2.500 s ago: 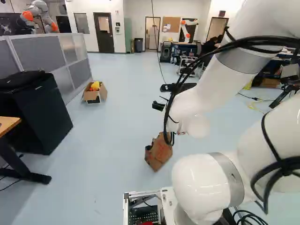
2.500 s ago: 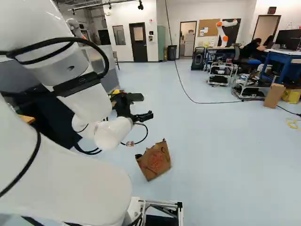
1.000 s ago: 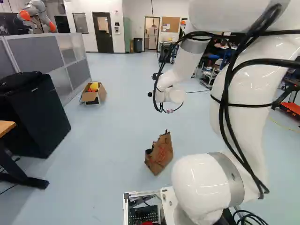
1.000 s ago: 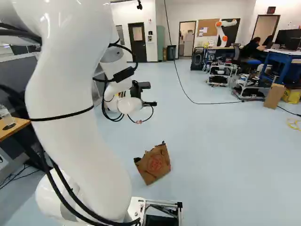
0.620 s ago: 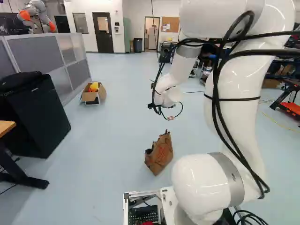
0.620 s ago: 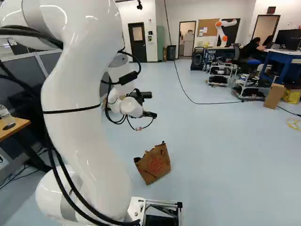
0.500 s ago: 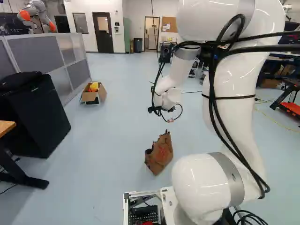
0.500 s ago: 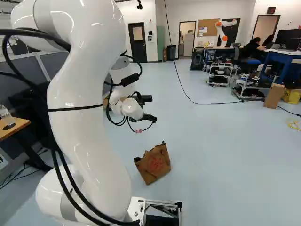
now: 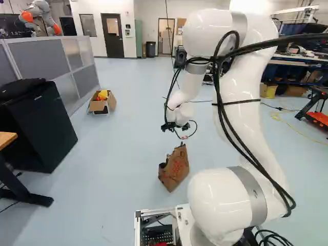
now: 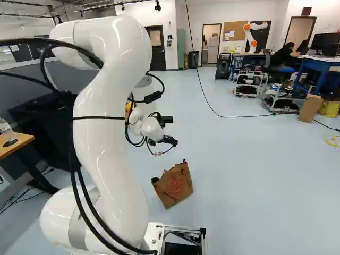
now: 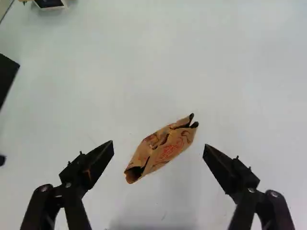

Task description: Pick up the grocery bag from the ground

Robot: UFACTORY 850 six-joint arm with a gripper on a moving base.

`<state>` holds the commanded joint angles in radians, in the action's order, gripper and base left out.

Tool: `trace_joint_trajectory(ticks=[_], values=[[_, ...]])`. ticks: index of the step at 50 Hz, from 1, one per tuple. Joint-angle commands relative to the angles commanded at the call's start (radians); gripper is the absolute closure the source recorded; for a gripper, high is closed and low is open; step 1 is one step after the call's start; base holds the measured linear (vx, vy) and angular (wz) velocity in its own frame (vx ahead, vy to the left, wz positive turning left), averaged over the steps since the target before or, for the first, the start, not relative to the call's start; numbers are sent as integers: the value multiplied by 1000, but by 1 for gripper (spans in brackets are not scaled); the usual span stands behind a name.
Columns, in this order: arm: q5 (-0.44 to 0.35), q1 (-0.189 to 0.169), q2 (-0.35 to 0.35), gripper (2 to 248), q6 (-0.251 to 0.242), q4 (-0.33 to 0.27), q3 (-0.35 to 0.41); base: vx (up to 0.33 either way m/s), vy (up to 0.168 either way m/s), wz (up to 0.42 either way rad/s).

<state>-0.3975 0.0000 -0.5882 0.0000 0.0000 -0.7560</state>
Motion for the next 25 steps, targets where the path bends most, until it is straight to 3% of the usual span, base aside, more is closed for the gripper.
trace_joint_trajectory(ticks=[14,25], values=[[0,0,-99,3,12,0,-52,0,0,0],[0,0,-176,3,195,0,-96,0,0,0]])
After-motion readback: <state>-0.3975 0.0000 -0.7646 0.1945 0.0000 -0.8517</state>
